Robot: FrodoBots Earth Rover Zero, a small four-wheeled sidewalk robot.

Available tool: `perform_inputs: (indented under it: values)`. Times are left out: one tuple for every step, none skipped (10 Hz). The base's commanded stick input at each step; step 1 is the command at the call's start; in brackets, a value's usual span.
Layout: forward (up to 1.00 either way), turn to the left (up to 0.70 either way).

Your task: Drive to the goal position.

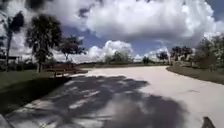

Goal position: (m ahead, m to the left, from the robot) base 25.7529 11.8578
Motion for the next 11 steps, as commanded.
perform_inputs:
  values:
    - [0.85, 0.0]
    - [0.85, 0.0]
    - [0.85, 0.0]
    - [0.85, 0.0]
    - [0.85, 0.0]
    - [0.85, 0.0]
    - [0.85, 0.0]
    - [0.85, 0.0]
    - [0.85, 0.0]
    - [0.85, 0.0]
    - [0.85, 0.0]
